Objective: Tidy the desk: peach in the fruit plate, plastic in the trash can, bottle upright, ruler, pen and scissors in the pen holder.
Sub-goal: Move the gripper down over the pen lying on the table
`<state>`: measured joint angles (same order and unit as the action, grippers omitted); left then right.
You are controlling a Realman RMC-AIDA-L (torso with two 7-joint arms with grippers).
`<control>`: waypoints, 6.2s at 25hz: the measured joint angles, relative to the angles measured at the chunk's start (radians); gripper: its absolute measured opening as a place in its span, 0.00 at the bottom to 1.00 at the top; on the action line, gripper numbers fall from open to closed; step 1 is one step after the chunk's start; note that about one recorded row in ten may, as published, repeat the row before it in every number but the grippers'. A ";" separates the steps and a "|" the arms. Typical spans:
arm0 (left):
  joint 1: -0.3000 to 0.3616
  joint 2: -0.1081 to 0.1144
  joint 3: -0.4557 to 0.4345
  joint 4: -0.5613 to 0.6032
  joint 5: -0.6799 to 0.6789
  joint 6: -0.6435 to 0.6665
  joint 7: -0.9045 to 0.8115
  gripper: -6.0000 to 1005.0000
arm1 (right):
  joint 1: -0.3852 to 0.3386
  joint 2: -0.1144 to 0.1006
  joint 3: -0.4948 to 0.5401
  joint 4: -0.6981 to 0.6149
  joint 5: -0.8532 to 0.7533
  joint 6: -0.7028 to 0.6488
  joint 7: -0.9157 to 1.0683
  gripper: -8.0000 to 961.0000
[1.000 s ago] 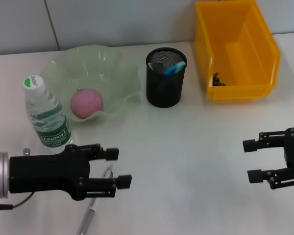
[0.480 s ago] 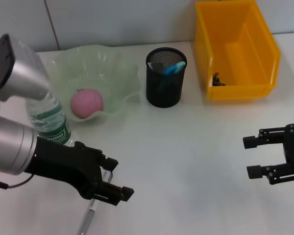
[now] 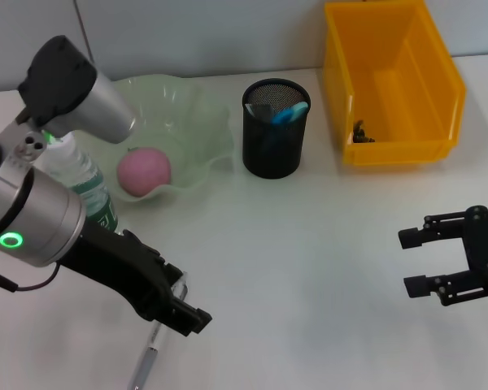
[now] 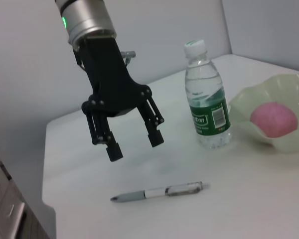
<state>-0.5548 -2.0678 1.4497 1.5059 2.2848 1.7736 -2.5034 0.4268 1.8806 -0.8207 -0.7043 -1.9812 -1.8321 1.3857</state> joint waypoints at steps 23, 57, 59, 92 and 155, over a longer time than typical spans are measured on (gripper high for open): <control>-0.209 -0.011 0.037 -0.193 0.259 -0.028 -0.367 0.78 | 0.086 0.003 -0.008 -0.018 -0.109 0.108 -0.006 0.78; -0.263 -0.012 0.185 -0.423 0.189 -0.126 -0.376 0.77 | 0.114 0.008 -0.012 -0.023 -0.135 0.158 0.002 0.78; -0.261 -0.012 0.203 -0.423 0.188 -0.138 -0.377 0.77 | 0.113 0.008 -0.012 -0.023 -0.136 0.158 0.002 0.78; -0.255 -0.012 0.254 -0.414 0.196 -0.153 -0.375 0.67 | 0.115 0.014 -0.012 -0.029 -0.150 0.159 0.011 0.78; -0.266 -0.012 0.308 -0.423 0.190 -0.203 -0.369 0.58 | 0.121 0.014 -0.006 -0.041 -0.162 0.159 0.016 0.78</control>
<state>-0.8206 -2.0800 1.7580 1.0832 2.4748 1.5710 -2.8721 0.5480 1.8944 -0.8268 -0.7449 -2.1432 -1.6736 1.4017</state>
